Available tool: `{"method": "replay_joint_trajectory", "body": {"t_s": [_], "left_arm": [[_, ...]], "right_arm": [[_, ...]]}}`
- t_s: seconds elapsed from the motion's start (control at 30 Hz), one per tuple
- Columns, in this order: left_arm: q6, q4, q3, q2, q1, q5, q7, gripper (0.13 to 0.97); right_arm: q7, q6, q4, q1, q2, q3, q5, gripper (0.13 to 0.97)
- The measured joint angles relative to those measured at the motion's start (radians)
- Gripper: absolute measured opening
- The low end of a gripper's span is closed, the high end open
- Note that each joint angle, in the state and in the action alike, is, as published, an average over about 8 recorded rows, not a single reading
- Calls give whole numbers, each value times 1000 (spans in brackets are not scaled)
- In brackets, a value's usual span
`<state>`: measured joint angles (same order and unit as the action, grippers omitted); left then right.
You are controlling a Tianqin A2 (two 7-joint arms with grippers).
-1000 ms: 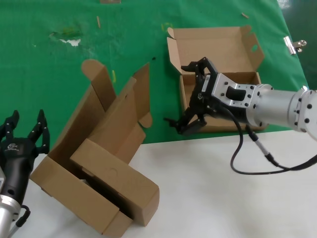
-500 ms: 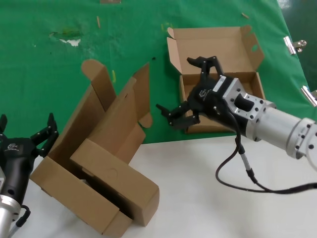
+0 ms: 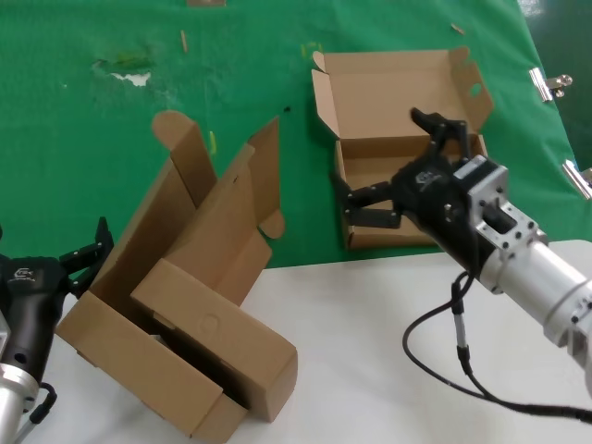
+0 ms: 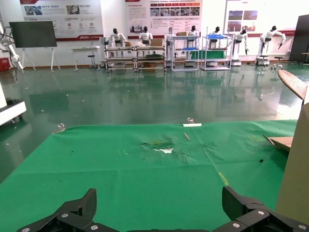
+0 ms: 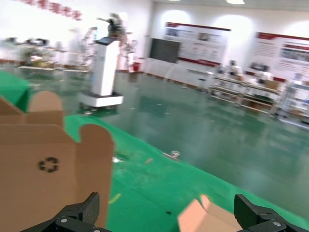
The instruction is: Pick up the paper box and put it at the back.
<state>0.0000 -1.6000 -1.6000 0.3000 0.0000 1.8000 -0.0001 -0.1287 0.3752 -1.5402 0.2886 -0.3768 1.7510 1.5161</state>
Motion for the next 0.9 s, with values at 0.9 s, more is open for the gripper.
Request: {"method": "replay_joint_trajectory", "body": {"t_s": [0.9], "left_arm": [[0,0,0,0,0,0,0,966]], "right_arm": [[114,-333,-53,-256,68,-134,252,966]]}}
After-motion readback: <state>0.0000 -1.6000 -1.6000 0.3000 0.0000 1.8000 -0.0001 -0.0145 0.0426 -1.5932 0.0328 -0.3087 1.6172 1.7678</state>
